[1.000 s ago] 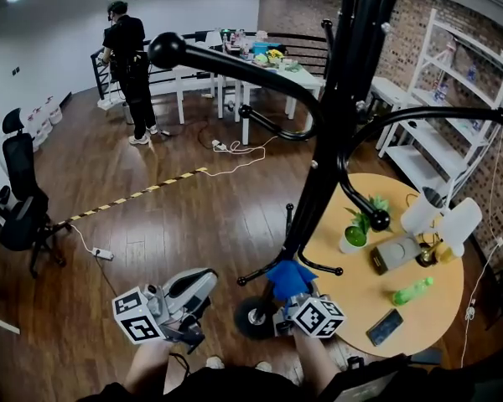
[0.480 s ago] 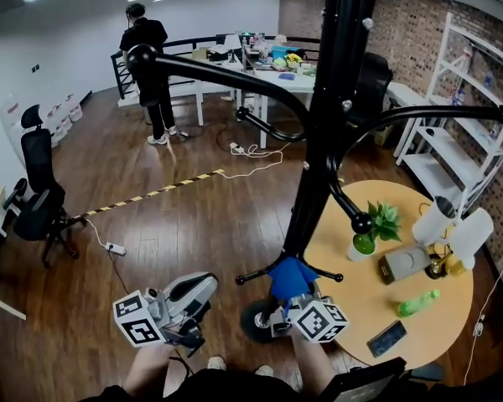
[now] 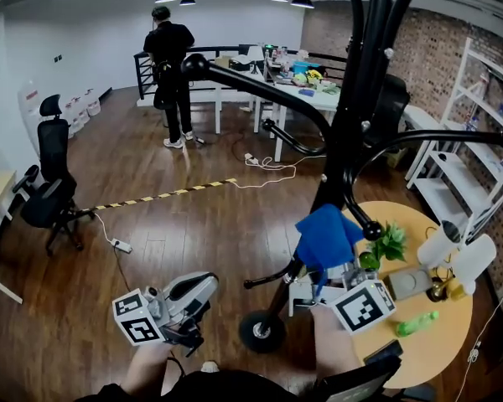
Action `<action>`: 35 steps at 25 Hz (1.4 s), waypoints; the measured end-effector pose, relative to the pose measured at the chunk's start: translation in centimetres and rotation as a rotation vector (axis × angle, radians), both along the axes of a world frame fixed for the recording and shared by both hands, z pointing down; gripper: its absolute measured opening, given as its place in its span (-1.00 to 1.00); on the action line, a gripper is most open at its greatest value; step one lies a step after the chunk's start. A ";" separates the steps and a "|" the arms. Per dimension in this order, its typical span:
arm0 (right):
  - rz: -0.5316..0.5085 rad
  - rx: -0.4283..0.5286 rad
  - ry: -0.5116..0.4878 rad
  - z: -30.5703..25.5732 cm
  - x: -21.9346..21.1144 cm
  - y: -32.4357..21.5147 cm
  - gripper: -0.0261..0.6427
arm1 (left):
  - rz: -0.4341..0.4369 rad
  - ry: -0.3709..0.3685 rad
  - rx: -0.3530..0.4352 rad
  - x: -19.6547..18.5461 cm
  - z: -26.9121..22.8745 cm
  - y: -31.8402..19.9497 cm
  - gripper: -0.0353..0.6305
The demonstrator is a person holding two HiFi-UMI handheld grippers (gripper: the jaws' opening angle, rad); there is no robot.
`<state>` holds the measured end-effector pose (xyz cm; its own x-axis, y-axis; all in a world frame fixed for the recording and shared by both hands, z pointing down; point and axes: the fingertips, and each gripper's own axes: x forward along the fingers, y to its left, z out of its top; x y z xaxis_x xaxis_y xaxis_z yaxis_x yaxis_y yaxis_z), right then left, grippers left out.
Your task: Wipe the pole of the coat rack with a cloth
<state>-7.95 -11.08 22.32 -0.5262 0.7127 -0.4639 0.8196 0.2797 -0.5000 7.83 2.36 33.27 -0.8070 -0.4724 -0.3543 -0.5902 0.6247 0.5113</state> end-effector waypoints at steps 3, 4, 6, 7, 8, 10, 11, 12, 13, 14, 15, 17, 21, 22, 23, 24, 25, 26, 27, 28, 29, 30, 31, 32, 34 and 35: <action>-0.013 -0.046 -0.033 -3.8 0.3 -0.3 -0.85 | 0.002 -0.014 -0.003 0.0 -0.5 0.3 -0.88; -0.018 -0.051 -0.033 -4.7 0.4 -0.2 -0.85 | 0.004 -0.019 -0.003 0.0 -0.6 0.4 -0.89; -0.021 -0.047 -0.019 -5.3 0.2 0.1 -0.86 | 0.007 -0.029 -0.002 -0.1 -0.9 0.8 -0.89; -0.020 -0.044 -0.016 -5.3 0.1 0.2 -0.86 | 0.008 -0.032 -0.001 -0.1 -1.0 1.0 -0.89; -0.018 -0.044 -0.015 -5.2 0.1 0.1 -0.86 | 0.009 -0.034 0.000 -0.2 -1.0 1.1 -0.89; -0.012 -0.049 -0.012 -4.9 0.3 -0.3 -0.86 | 0.014 -0.035 0.003 -0.4 -1.0 1.1 -0.89; -0.013 -0.050 -0.005 -4.7 0.4 -0.4 -0.86 | 0.019 -0.036 0.004 -0.5 -0.9 1.1 -0.89; -0.019 -0.050 0.004 -4.2 0.4 -0.4 -0.86 | 0.024 -0.036 0.005 -0.6 -0.8 1.1 -0.89; -0.024 -0.048 0.013 -3.7 0.5 -0.3 -0.86 | 0.029 -0.036 0.007 -0.6 -0.8 1.0 -0.89; -0.025 -0.042 0.019 -3.0 0.5 -0.3 -0.86 | 0.034 -0.035 0.008 -0.7 -0.7 0.9 -0.89; -0.021 -0.031 0.024 -2.2 0.5 -0.3 -0.86 | 0.039 -0.033 0.008 -0.9 -0.6 0.8 -0.89; -0.009 -0.006 0.033 -0.3 0.4 -0.3 -0.86 | 0.050 -0.026 0.008 -1.2 -0.4 0.5 -0.89; 0.048 0.084 -0.007 3.8 0.6 0.2 -0.86 | 0.066 -0.005 -0.002 -1.9 -0.1 0.0 -0.89; 0.053 0.100 -0.002 5.0 0.7 0.3 -0.86 | 0.069 0.003 -0.006 -2.0 0.0 -0.2 -0.89; 0.052 0.110 0.009 6.4 0.6 0.2 -0.86 | 0.072 0.012 -0.009 -2.1 0.1 -0.4 -0.89; 0.049 0.118 0.020 7.8 0.6 0.2 -0.86 | 0.073 0.021 -0.013 -2.3 0.1 -0.6 -0.89; 0.044 0.128 0.028 9.3 0.5 0.1 -0.86 | 0.072 0.030 -0.016 -2.5 0.3 -0.8 -0.89; 0.038 0.141 0.039 10.9 0.4 0.1 -0.86 | 0.071 0.039 -0.021 -2.7 0.4 -1.0 -0.89; 0.027 0.155 0.057 12.6 0.3 0.1 -0.86 | 0.069 0.047 -0.026 -2.8 0.5 -1.2 -0.89; 0.013 0.166 0.083 14.4 0.3 0.1 -0.86 | 0.066 0.054 -0.031 -2.8 0.6 -1.4 -0.88; -0.002 0.174 0.112 16.1 0.4 0.1 -0.86 | 0.062 0.059 -0.036 -2.8 0.6 -1.6 -0.89; -0.015 0.181 0.139 17.7 0.4 0.0 -0.86 | 0.055 0.063 -0.040 -2.7 0.7 -1.7 -0.89; -0.024 0.191 0.167 19.2 0.3 0.0 -0.86 | 0.048 0.067 -0.044 -2.8 0.7 -1.8 -0.89; -0.031 0.201 0.196 20.7 0.2 0.0 -0.86 | 0.039 0.071 -0.046 -2.8 0.7 -1.9 -0.89; -0.041 0.222 0.259 23.7 0.0 0.1 -0.86 | 0.017 0.080 -0.050 -2.8 0.8 -1.9 -0.89; -0.041 0.238 0.292 25.1 0.0 0.1 -0.86 | 0.006 0.085 -0.053 -2.8 0.9 -1.9 -0.89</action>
